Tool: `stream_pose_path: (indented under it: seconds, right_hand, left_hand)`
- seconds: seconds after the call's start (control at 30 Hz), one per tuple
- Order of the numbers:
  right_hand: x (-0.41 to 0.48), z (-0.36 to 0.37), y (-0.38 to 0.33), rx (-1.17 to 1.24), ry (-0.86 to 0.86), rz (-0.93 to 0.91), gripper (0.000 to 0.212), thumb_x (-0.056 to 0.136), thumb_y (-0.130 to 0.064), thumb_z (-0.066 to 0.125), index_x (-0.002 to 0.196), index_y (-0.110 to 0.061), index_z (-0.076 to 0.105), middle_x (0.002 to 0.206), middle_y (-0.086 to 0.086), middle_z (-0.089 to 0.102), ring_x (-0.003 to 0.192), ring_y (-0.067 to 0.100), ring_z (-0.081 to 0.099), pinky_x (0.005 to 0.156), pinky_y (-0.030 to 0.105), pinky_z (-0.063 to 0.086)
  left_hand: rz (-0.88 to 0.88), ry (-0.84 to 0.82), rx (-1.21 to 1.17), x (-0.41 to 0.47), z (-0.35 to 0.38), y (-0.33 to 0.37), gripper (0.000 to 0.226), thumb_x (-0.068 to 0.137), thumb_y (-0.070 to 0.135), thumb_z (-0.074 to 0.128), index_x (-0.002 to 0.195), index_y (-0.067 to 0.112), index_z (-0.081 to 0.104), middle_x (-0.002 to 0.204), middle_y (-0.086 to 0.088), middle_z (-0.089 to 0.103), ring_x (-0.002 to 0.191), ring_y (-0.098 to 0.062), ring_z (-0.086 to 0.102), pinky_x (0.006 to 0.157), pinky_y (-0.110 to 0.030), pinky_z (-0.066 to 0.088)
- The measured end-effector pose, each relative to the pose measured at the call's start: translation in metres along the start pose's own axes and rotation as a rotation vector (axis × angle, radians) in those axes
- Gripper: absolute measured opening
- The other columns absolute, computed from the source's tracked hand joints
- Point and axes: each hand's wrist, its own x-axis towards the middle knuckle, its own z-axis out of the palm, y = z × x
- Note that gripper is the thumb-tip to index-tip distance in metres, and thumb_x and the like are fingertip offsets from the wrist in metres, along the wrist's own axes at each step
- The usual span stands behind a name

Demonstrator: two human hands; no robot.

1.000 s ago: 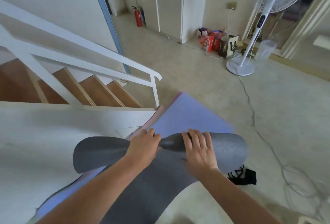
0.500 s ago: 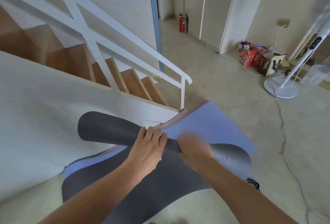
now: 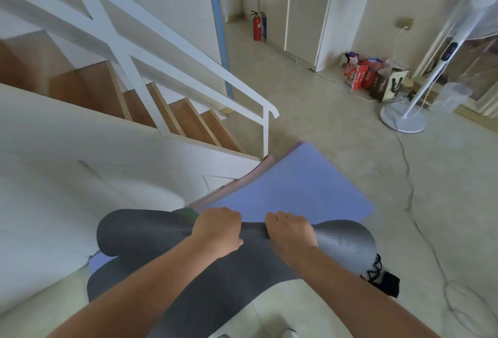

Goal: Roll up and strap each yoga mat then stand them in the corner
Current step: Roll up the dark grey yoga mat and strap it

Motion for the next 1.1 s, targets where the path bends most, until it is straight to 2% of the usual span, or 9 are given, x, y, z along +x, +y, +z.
stream_pose_path:
  seconds: [0.07, 0.2, 0.3, 0.4, 0.47, 0.57, 0.63, 0.87, 1.1]
  right_hand:
    - [-0.001, -0.007, 0.001, 0.059, -0.155, 0.025, 0.017, 0.082, -0.018, 0.062, 0.094, -0.019, 0.050, 0.085, 0.003, 0.060, 0.074, 0.026, 0.059, 0.060, 0.031, 0.036]
    - [-0.002, -0.017, 0.010, 0.239, -0.304, 0.044, 0.006, 0.087, -0.021, 0.047, 0.084, -0.025, 0.045, 0.074, -0.005, 0.051, 0.072, 0.022, 0.050, 0.063, 0.031, 0.040]
    - [-0.004, -0.021, 0.014, 0.203, -0.271, 0.022, 0.006, 0.087, -0.024, 0.050, 0.088, -0.025, 0.044, 0.081, -0.004, 0.057, 0.075, 0.022, 0.053, 0.065, 0.033, 0.041]
    - [-0.009, -0.006, 0.010, 0.058, -0.122, 0.024, 0.033, 0.083, -0.037, 0.064, 0.109, -0.023, 0.048, 0.104, -0.001, 0.056, 0.096, 0.024, 0.055, 0.079, 0.036, 0.042]
    - [-0.014, 0.004, 0.005, -0.047, -0.064, 0.050, 0.059, 0.064, -0.044, 0.081, 0.111, -0.020, 0.056, 0.096, 0.002, 0.059, 0.084, 0.026, 0.058, 0.079, 0.038, 0.047]
    - [-0.015, 0.006, -0.001, -0.009, 0.048, 0.050, 0.049, 0.043, -0.021, 0.084, 0.083, -0.015, 0.057, 0.068, 0.002, 0.051, 0.056, 0.024, 0.050, 0.056, 0.033, 0.043]
    - [-0.013, -0.006, -0.004, 0.059, -0.075, 0.014, 0.034, 0.066, -0.019, 0.072, 0.088, -0.017, 0.046, 0.072, 0.001, 0.047, 0.062, 0.025, 0.048, 0.059, 0.031, 0.038]
    - [-0.012, -0.025, 0.004, 0.317, -0.302, -0.079, 0.009, 0.082, -0.021, 0.055, 0.091, -0.020, 0.051, 0.078, -0.002, 0.058, 0.073, 0.020, 0.055, 0.058, 0.030, 0.038]
    - [-0.032, -0.003, -0.004, 0.138, 0.021, -0.046, 0.062, 0.060, -0.045, 0.083, 0.113, -0.025, 0.057, 0.094, -0.004, 0.061, 0.081, 0.019, 0.060, 0.075, 0.033, 0.051]
  left_hand:
    - [0.076, 0.054, 0.089, -0.003, 0.003, 0.002, 0.031, 0.086, 0.041, 0.068, 0.099, 0.017, 0.053, 0.093, -0.001, 0.056, 0.087, -0.023, 0.056, 0.072, -0.034, 0.041]
    - [0.185, 0.146, 0.217, -0.011, 0.017, 0.004, 0.050, 0.039, 0.011, 0.080, 0.082, 0.014, 0.054, 0.070, -0.002, 0.043, 0.060, -0.021, 0.044, 0.054, -0.032, 0.036]
    - [0.161, 0.086, 0.095, -0.006, 0.015, 0.007, 0.031, 0.080, 0.005, 0.063, 0.092, 0.016, 0.036, 0.065, 0.003, 0.033, 0.053, -0.016, 0.035, 0.047, -0.029, 0.022]
    - [0.110, 0.037, -0.048, 0.003, 0.007, 0.005, 0.017, 0.088, 0.008, 0.051, 0.095, 0.018, 0.038, 0.071, 0.003, 0.041, 0.064, -0.019, 0.049, 0.057, -0.032, 0.035]
    - [0.097, -0.051, -0.182, 0.005, -0.001, 0.004, 0.012, 0.089, 0.015, 0.055, 0.093, 0.019, 0.044, 0.078, 0.004, 0.047, 0.074, -0.019, 0.056, 0.058, -0.029, 0.037]
    - [0.122, -0.291, -0.326, 0.004, -0.012, 0.001, 0.016, 0.083, 0.023, 0.065, 0.090, 0.021, 0.050, 0.084, 0.002, 0.054, 0.071, -0.016, 0.056, 0.057, -0.027, 0.039]
    - [0.144, -0.400, -0.337, 0.001, -0.015, -0.003, 0.024, 0.078, 0.028, 0.071, 0.094, 0.021, 0.054, 0.090, 0.002, 0.058, 0.075, -0.018, 0.059, 0.062, -0.028, 0.045]
    - [0.186, 0.073, 0.188, -0.024, 0.011, 0.012, 0.040, 0.087, 0.022, 0.065, 0.118, 0.017, 0.040, 0.097, -0.001, 0.049, 0.081, -0.023, 0.048, 0.066, -0.034, 0.030]
    - [0.119, -0.108, -0.155, -0.021, -0.011, -0.001, 0.017, 0.082, 0.015, 0.055, 0.097, 0.021, 0.048, 0.081, 0.004, 0.047, 0.077, -0.019, 0.053, 0.062, -0.029, 0.039]
